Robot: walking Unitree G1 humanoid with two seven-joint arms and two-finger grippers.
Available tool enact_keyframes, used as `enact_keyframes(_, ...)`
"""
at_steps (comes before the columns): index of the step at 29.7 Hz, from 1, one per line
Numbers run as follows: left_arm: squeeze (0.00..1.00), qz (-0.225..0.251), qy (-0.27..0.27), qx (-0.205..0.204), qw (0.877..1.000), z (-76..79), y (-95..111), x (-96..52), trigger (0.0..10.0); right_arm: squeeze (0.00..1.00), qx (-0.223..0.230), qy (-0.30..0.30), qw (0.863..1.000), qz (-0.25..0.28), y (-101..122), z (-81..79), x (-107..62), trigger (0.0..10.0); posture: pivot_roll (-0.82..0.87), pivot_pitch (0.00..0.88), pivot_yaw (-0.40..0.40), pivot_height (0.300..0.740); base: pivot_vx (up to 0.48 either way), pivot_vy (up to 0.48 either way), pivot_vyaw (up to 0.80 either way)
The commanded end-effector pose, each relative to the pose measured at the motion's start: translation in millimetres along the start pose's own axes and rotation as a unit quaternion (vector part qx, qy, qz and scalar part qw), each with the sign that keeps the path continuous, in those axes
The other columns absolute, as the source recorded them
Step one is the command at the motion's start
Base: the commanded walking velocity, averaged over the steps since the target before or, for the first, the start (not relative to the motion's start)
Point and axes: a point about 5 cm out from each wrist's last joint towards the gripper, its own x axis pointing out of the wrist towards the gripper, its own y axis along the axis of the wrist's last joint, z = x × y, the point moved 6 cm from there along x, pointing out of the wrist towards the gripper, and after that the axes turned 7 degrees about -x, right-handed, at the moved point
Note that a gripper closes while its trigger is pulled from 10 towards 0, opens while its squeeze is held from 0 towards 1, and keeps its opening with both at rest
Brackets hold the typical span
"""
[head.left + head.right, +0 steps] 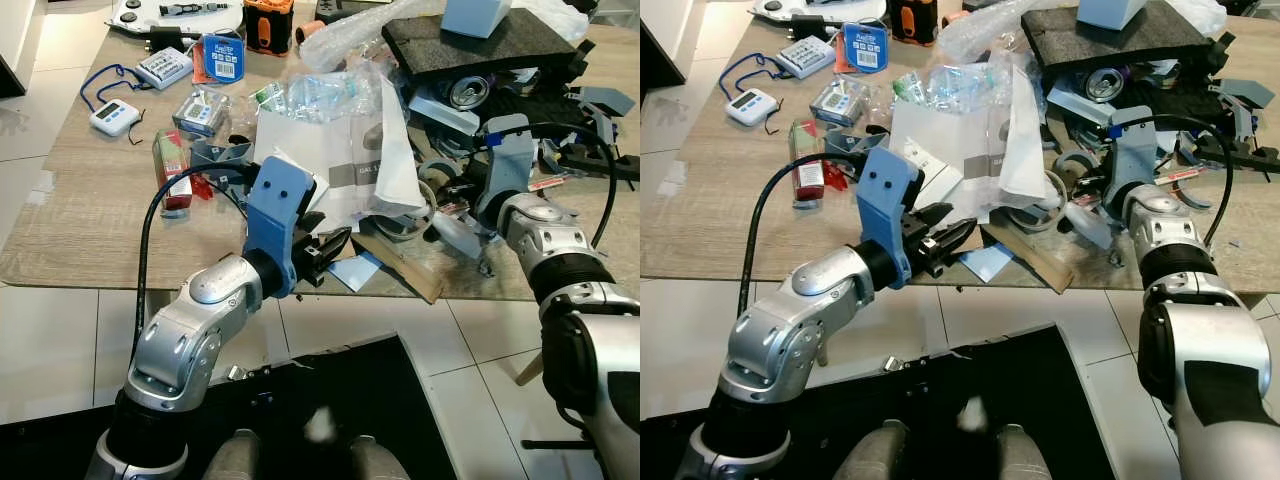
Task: Picking trash to rubbish bin
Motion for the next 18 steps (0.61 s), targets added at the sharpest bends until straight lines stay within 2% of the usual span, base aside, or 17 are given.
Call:
enact_keyframes(1, 0.0, -0.005, -0.009, 0.006, 1.0, 3.7, -2.4, 0.9, 10.0, 0.0, -0.004, 0.0, 0.999, -0.052, -28.3, 3.1, -3.0, 0.0, 0.05, 0.355, -0.016, 0.74, 0.0, 0.0, 0.0)
enact_keyframes(8, 0.0, -0.003, -0.006, 0.007, 1.0, 2.0, -1.9, 2.3, 10.0, 0.0, -0.01, 0.0, 0.999, -0.042, -17.6, 7.9, -3.8, 0.0, 0.04, 0.345, -0.014, 0.74, 0.0, 0.0, 0.0)
enact_keyframes(12, 0.0, 0.002, 0.004, 0.009, 1.0, -3.8, 0.8, 2.7, 10.0, 0.0, -0.018, -0.027, 0.999, -0.008, 10.4, 30.1, -9.5, 0.0, 0.04, 0.335, -0.013, 0.74, 0.0, 0.0, 0.0)
enact_keyframes(15, 0.0, 0.002, 0.005, 0.01, 1.0, -4.3, 1.1, 3.0, 10.0, 0.0, -0.02, -0.033, 0.999, -0.005, 13.6, 34.1, -10.9, 0.0, 0.04, 0.332, -0.014, 0.74, 0.0, 0.0, 0.0)
enact_keyframes(18, 0.0, 0.005, 0.007, 0.01, 1.0, -5.8, 2.7, 4.1, 10.0, 0.0, -0.018, -0.047, 0.999, 0.007, 23.7, 47.4, -16.1, 0.0, 0.04, 0.331, -0.013, 0.74, 0.0, 0.0, 0.0)
